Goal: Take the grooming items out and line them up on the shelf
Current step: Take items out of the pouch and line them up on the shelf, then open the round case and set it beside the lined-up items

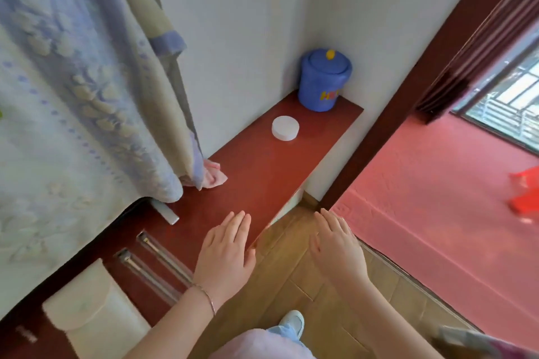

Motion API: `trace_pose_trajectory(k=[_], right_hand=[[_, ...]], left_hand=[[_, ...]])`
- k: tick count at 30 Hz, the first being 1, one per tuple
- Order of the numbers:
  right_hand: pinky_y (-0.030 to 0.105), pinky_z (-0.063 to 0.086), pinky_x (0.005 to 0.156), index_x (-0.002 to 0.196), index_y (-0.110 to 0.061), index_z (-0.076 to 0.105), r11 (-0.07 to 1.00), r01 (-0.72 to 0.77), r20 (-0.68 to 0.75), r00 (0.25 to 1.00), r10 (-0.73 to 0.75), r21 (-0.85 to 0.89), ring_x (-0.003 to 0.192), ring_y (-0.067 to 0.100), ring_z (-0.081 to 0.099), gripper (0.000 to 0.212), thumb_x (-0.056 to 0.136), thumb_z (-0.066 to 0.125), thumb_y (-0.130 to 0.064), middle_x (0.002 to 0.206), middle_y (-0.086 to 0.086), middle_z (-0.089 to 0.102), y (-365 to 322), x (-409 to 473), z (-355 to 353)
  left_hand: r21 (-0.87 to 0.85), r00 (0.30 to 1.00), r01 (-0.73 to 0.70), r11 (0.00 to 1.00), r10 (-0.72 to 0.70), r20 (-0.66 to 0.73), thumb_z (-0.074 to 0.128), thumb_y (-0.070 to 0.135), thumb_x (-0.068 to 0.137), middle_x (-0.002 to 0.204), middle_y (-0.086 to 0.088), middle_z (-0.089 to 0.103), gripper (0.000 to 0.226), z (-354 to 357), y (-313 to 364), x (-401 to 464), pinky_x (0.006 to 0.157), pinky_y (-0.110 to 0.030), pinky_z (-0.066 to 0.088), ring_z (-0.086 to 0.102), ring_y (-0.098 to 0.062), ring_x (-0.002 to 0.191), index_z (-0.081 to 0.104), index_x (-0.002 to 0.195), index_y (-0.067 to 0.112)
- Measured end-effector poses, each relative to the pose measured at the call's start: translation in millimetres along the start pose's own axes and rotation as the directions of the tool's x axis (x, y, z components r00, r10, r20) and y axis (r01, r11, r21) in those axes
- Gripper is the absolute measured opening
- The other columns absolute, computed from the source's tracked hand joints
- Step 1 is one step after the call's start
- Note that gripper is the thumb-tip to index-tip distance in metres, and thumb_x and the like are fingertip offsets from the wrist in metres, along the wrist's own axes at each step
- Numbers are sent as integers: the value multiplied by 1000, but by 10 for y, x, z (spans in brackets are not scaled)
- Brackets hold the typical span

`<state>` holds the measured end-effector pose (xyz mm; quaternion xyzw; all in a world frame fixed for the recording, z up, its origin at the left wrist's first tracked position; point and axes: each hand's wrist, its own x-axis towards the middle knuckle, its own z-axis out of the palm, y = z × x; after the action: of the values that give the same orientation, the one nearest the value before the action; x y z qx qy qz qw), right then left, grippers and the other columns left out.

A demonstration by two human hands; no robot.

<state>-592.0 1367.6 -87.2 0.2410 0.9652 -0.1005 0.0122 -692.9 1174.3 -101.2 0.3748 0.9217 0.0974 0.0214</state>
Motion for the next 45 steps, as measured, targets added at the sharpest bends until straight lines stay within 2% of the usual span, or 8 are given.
trace_pose_trajectory(k=[5,8,14,19,23,31,41,45], right_hand=[[41,51,91,112,-8,66,998,35,-25,999,-36,-54,111,24,62,49,67,77,-24,116,7,67,605,217,-52],[40,54,85,112,-8,68,997,58,-66,996,-62,-60,107,24,64,54,62,81,-21,114,6,68,879,360,-115],[43,48,95,119,-8,63,990,83,-37,995,-88,-114,114,23,60,52,83,33,-30,120,6,65,1312,675,-210],[42,49,94,118,-8,63,982,168,-50,984,-173,-88,112,22,62,52,70,71,-24,117,6,67,1454,1052,-241],[39,52,91,117,-11,64,967,237,-57,968,-243,-92,109,20,63,54,66,76,-26,115,2,67,1545,1455,-242],[27,51,88,110,-16,70,835,524,12,848,-530,-167,101,12,66,56,58,78,-34,108,-3,70,1496,2355,-354],[29,54,81,108,-14,70,708,700,107,714,-692,-91,100,15,67,59,54,82,-35,109,-1,70,890,3167,-282],[35,47,95,125,-7,57,664,747,185,656,-732,-21,120,26,55,60,73,73,-32,130,9,58,677,3385,-213]], left_hand=[[85,999,-31,996,30,16,36,42,81,129,-4,57,57,50,301,512,88,-39,50,53,-21,120,55,125,12],[118,1000,-11,993,9,18,59,39,77,127,-5,59,55,61,420,779,87,-38,50,55,-21,118,56,125,12],[115,996,80,990,-83,19,70,37,71,125,-7,60,61,96,604,1236,86,-40,52,57,-22,114,56,124,10],[132,996,81,988,-86,28,69,38,73,124,-9,61,59,193,700,1605,85,-42,51,58,-25,114,56,123,11],[128,992,119,985,-122,13,73,36,70,121,-10,63,59,313,732,1896,84,-43,51,60,-26,111,58,121,9],[-2,948,318,948,-318,-25,79,28,65,118,-10,64,55,501,704,2415,82,-41,52,62,-25,107,63,113,7],[-1,865,498,867,-497,-69,78,33,62,119,-8,64,58,489,669,2430,83,-39,51,62,-23,107,62,114,10],[-37,813,579,815,-580,-50,79,32,59,117,-7,65,61,476,699,2351,83,-38,52,63,-23,106,63,113,11]])
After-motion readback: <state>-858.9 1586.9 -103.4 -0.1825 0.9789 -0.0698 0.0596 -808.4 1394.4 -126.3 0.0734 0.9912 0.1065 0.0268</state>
